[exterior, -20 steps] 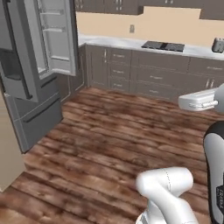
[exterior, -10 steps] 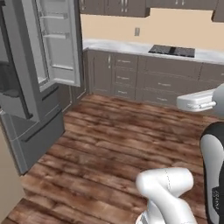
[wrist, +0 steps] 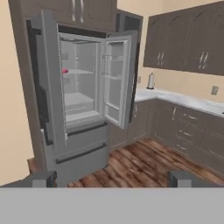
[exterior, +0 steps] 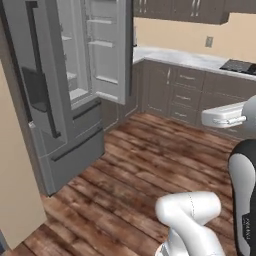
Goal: Take the donut and cupcake from the fridge and place them on the empty tray on the dining counter.
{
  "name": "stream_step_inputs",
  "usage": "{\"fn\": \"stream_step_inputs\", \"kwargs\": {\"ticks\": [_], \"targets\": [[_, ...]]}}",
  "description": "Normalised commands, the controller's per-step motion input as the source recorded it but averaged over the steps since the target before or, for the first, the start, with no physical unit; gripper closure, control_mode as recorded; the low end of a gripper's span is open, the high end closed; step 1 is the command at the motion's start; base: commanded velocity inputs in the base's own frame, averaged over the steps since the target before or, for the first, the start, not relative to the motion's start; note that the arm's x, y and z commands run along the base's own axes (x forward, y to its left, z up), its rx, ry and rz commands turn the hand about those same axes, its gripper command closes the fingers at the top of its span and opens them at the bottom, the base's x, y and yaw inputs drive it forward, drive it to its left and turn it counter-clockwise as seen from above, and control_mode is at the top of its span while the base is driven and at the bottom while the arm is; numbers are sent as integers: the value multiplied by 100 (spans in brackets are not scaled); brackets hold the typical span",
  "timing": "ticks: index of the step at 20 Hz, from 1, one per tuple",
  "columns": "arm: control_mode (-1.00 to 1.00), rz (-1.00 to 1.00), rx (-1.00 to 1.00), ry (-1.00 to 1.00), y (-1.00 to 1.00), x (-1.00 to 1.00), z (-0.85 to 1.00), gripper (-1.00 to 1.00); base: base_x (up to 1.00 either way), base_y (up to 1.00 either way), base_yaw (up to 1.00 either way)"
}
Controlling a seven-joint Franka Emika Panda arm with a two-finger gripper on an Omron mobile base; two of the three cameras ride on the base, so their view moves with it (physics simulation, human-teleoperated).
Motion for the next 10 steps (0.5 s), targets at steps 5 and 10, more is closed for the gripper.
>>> {"fn": "stream_step_inputs", "kwargs": {"ticks": [5,10], "targets": [[100,0,0,0,0,0,0,-100,39,-46,30],[100,0,0,0,0,0,0,-100,55,-45,30]]}}
